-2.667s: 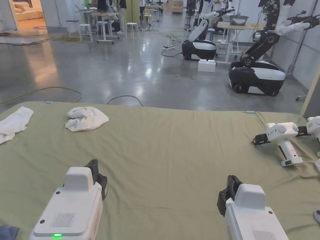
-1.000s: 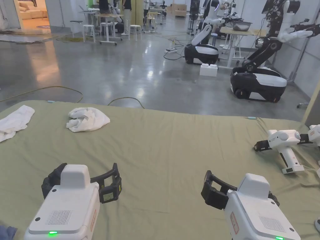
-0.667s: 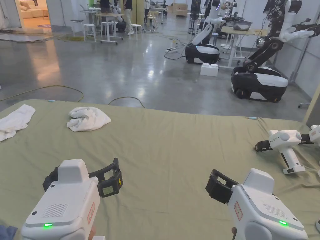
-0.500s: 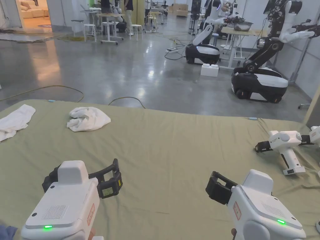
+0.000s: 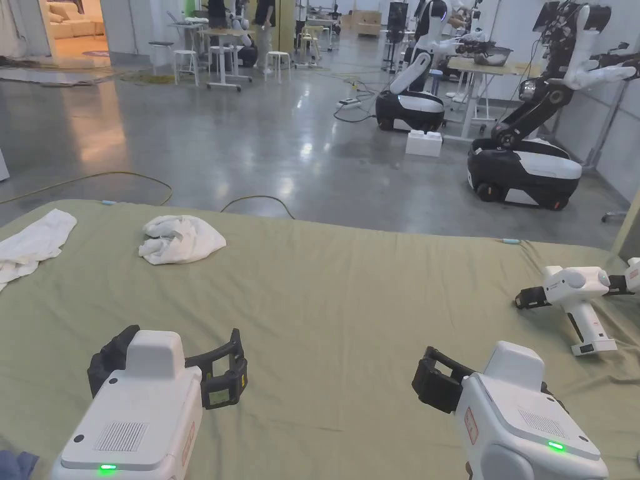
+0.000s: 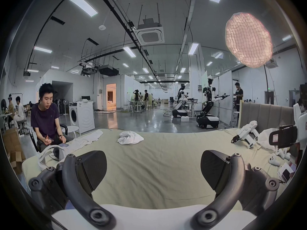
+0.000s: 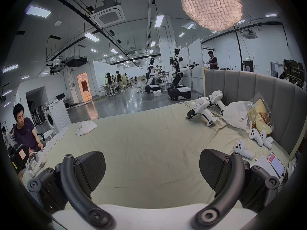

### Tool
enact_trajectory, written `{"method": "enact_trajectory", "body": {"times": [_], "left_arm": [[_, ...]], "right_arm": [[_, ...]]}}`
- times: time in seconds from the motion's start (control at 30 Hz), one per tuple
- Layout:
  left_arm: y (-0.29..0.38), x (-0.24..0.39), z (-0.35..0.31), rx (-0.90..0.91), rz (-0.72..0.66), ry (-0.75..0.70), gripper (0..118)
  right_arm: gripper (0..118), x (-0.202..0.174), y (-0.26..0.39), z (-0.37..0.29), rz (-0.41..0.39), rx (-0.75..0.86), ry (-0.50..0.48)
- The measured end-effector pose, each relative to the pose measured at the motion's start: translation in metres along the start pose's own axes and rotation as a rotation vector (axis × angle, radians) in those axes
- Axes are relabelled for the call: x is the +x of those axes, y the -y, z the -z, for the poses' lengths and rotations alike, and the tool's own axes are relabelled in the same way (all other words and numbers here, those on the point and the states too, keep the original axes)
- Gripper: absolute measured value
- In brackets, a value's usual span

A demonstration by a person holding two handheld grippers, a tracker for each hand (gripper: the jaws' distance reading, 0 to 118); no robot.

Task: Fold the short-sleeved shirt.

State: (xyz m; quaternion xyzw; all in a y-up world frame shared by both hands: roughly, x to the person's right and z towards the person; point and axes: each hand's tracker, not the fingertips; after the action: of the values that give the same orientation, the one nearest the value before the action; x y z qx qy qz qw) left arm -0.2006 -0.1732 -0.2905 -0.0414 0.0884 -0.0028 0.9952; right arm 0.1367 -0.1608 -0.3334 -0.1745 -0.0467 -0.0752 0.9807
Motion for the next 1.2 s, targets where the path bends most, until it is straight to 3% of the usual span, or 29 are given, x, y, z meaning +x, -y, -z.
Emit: {"method": "enact_trajectory", "body": {"times": [0.37,0.6,0.7,0.83,1.07,1.2], "left_arm": [[0.005,-0.001,0.001,-0.018,0.051,-0.013,114],[0.005,-0.004,0.003,-0.014,0.047,-0.021,114],[0.004,-0.006,0.004,-0.009,0.047,-0.023,114],[0.001,-0.006,0.006,-0.003,0.052,-0.025,114],[0.001,-0.006,0.011,0.003,0.062,-0.021,114],[0.001,-0.005,0.014,0.001,0.064,-0.018,114]], "right_arm": [[113,0.001,0.003,0.001,-0.016,0.033,0.003],[113,0.003,0.006,0.001,-0.019,0.079,-0.044],[113,0.000,0.010,0.004,-0.090,0.122,-0.012],[113,-0.003,0.013,0.007,-0.116,0.139,0.008],[113,0.003,0.012,0.013,-0.051,0.142,-0.022],[113,0.003,0.013,0.013,-0.083,0.169,-0.029]]}}
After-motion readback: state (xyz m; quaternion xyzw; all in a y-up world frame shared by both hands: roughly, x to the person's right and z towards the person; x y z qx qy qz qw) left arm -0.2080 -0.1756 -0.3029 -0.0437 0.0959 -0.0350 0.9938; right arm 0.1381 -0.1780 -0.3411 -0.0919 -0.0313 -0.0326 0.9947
